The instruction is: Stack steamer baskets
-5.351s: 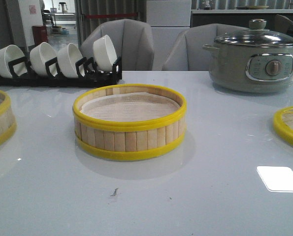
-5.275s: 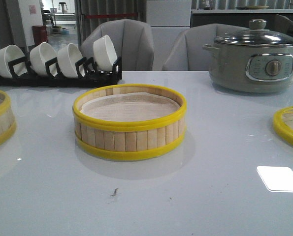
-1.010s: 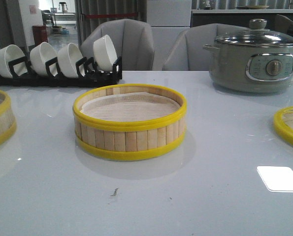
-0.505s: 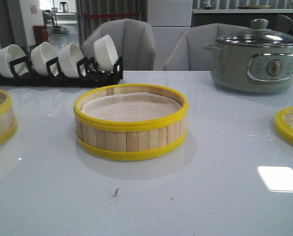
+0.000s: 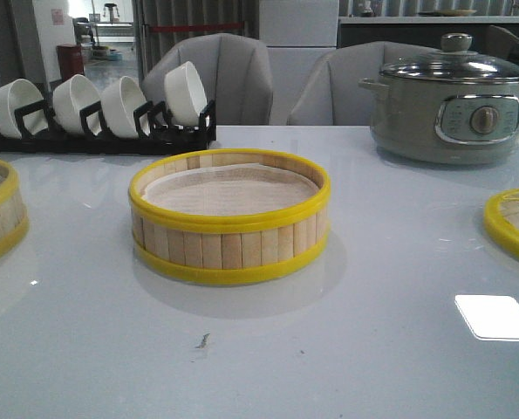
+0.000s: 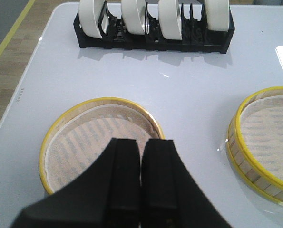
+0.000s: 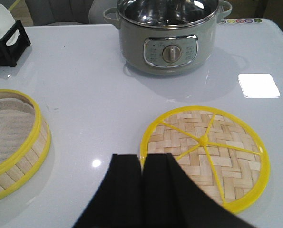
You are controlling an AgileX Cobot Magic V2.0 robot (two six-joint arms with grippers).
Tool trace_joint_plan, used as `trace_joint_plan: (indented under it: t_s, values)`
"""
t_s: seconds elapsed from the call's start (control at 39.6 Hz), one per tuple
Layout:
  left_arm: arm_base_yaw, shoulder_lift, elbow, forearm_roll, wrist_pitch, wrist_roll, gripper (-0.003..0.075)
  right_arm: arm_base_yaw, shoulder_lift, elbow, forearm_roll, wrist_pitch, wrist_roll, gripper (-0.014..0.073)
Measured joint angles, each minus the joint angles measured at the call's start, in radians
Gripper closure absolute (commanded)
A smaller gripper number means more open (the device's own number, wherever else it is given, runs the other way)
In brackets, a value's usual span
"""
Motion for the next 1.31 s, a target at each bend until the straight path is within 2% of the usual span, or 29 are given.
trace_joint_plan:
  t_s: [0.53, 0.76, 0.81, 0.88, 1.01, 1.06, 1.11, 1.31]
  values:
    - [0.000, 0.011, 0.000, 0.000, 0.044, 0.016, 0.0636, 0.000, 0.003, -0.005, 0.004, -0.100, 0.002, 0.0529]
    - [0.000, 0.011, 0.000, 0.000, 0.040, 0.027, 0.0614, 0.000, 0.003, -0.005, 0.006, -0.100, 0.002, 0.0289]
    - [0.000, 0.011, 0.000, 0.000, 0.027, 0.036, 0.0582, 0.000, 0.003, -0.005, 0.006, -0.100, 0.002, 0.0260]
    - [0.000, 0.011, 0.000, 0.000, 0.000, 0.044, 0.0491, 0.000, 0.003, -0.005, 0.006, -0.100, 0.002, 0.0252]
    - [0.000, 0.018, 0.000, 0.000, -0.047, 0.047, 0.0256, 0.000, 0.003, -0.005, 0.006, -0.100, 0.002, 0.0252]
    - [0.000, 0.034, 0.000, 0.000, -0.055, 0.047, 0.0189, 0.000, 0.003, -0.005, 0.006, -0.100, 0.002, 0.0252]
    - [0.000, 0.055, -0.002, -0.005, -0.057, 0.049, 0.0156, 0.000, 0.003, -0.005, 0.006, -0.100, 0.002, 0.0252]
    - [0.000, 0.217, -0.004, -0.086, -0.039, 0.051, 0.0162, 0.000, 0.005, -0.005, 0.006, -0.100, 0.002, 0.0252]
